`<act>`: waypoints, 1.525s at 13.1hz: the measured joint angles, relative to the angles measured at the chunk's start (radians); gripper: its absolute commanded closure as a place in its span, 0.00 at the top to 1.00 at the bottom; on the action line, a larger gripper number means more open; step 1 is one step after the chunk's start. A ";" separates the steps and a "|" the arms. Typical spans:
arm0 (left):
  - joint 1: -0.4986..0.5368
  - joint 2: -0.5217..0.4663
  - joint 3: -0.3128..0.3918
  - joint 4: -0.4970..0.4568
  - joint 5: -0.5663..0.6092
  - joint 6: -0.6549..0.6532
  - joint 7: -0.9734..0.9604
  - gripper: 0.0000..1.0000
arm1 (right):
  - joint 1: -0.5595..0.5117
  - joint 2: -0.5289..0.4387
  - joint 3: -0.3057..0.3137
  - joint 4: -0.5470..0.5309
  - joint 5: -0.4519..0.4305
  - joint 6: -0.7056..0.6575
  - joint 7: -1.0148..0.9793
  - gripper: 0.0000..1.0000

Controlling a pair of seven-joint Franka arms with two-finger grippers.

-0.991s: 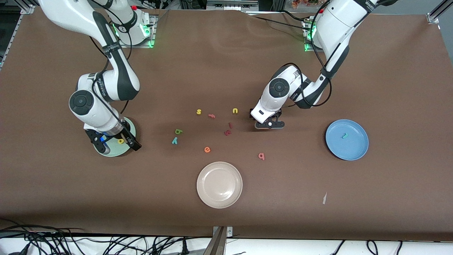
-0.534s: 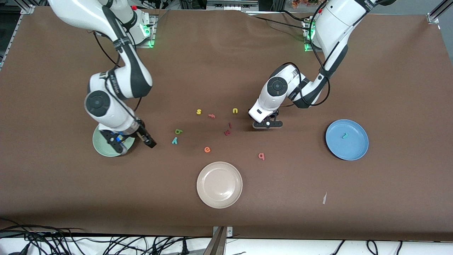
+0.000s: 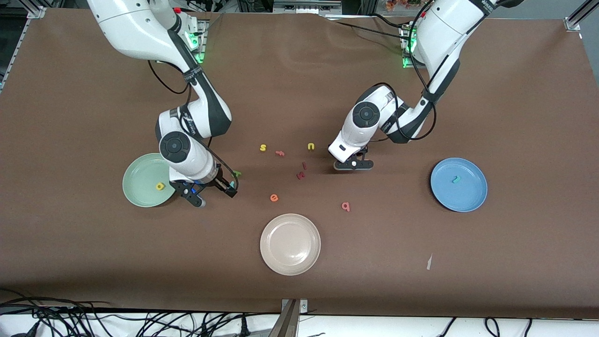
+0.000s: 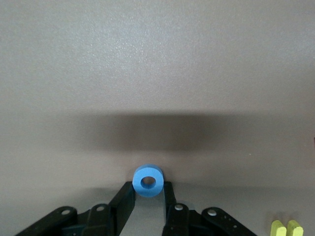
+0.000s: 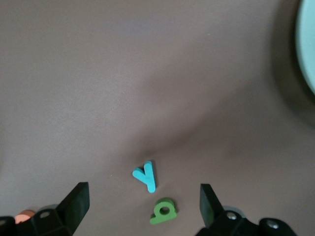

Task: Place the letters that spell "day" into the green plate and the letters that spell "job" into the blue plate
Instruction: 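Open the left gripper over the blue plate while the right gripper grasps the y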

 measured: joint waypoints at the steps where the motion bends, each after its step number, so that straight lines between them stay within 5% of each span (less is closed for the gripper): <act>1: 0.000 -0.003 0.000 0.002 0.001 -0.002 0.000 0.23 | 0.002 0.011 0.000 0.003 0.000 0.006 -0.014 0.99; 7: -0.001 0.001 0.007 0.015 0.001 -0.020 0.001 0.16 | 0.038 0.074 0.001 0.005 -0.001 0.048 -0.063 0.95; 13: 0.111 -0.003 0.029 0.192 0.004 -0.362 0.240 0.15 | 0.032 0.076 -0.003 0.006 -0.001 0.049 -0.092 0.75; 17: 0.314 -0.019 0.034 0.204 0.004 -0.430 0.601 0.15 | 0.032 0.086 -0.004 0.006 -0.001 0.054 -0.095 0.52; 20: 0.436 -0.038 0.035 0.205 0.015 -0.470 0.827 0.15 | 0.032 0.092 -0.004 0.006 -0.001 0.063 -0.096 0.07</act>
